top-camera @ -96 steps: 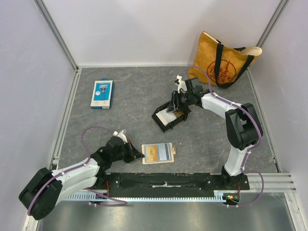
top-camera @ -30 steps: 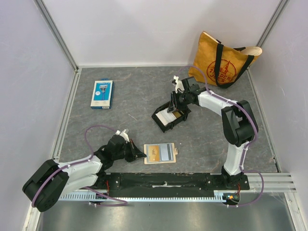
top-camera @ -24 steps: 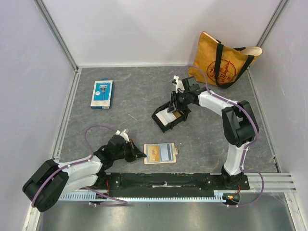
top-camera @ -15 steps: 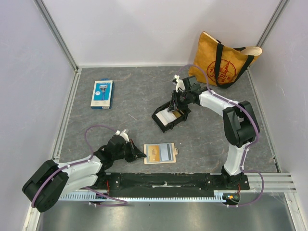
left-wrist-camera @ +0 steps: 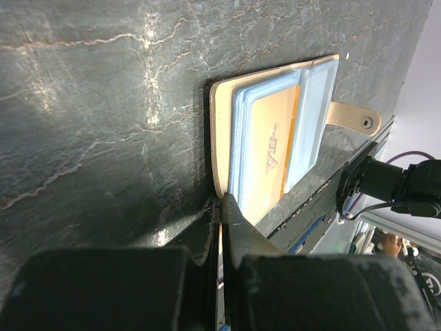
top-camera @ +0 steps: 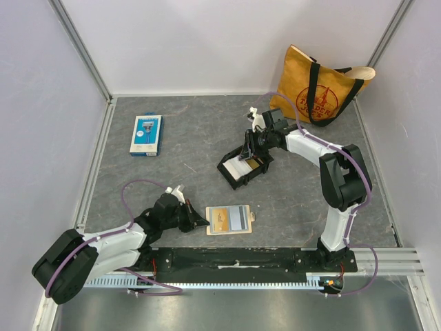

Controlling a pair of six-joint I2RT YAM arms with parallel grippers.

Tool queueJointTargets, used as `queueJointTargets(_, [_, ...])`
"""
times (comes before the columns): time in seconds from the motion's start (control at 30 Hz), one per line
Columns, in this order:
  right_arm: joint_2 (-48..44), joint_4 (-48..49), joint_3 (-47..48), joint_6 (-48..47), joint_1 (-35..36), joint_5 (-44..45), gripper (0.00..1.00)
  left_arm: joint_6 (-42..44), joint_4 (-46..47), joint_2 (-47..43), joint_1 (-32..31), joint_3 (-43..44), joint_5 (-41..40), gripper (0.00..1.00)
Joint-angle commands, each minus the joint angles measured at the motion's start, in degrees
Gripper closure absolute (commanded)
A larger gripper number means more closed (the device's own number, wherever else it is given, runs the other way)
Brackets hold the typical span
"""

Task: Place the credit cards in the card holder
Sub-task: Pick up the credit card from the storage box.

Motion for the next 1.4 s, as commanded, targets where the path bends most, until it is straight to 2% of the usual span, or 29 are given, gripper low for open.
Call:
queueJointTargets(0.0, [-1.26, -0.32, 0.13, 0.06, -0.13, -2.15, 0.63, 1.82, -2.88, 0.12, -0.04, -0.98, -0.36, 0.98])
queueJointTargets(0.13, [-1.17, -0.23, 0.39, 0.06, -0.22, -2.24, 0.65, 1.82, -2.87, 0.12, -0.04, -0.89, -0.27, 0.98])
queueJointTargets(0.17, [-1.43, -0.23, 0.48, 0.06, -0.14, -1.72, 0.63, 1.82, -2.87, 0.12, -0.04, -0.89, -0.36, 0.98])
queueJointTargets(0.27, [-2.4, 0.12, 0.57, -0.02, -0.13, 2.23, 0.43, 1.91, -2.96, 0.12, -0.04, -0.8, -0.36, 0.98])
queueJointTargets(0.33, [-2.58, 0.21, 0.74, -0.55, -0.13, 4.26, 0.36, 1.91, -2.79, 0.2, -0.04, -0.72, -0.36, 0.98])
queueJointTargets(0.43, [-1.53, -0.05, 1.09, -0.9, -0.05, 4.44, 0.31, 2.09, -2.79, 0.47, -0.04, -0.63, -0.36, 0.98])
queueJointTargets(0.6, [1.02, -0.93, 0.83, -1.34, 0.22, 1.28, 0.3, 2.0, -2.79, 0.64, -0.04, -0.63, -0.36, 0.98])
queueJointTargets(0.8, [0.41, -1.29, 0.39, -1.61, 0.48, -2.32, 0.36, 2.09, -2.79, 0.47, -0.04, -0.8, -0.36, 0.98])
queueJointTargets(1.2, [-2.49, -1.9, 1.01, -0.99, 0.39, -4.52, 0.61, 2.09, -2.79, 0.29, -0.04, -0.8, -0.1, 0.98])
queueJointTargets(1.37, [-2.93, -1.99, 1.01, -0.82, 0.39, -3.29, 0.63, 2.0, -2.79, -0.06, -0.04, -0.98, -0.19, 0.98])
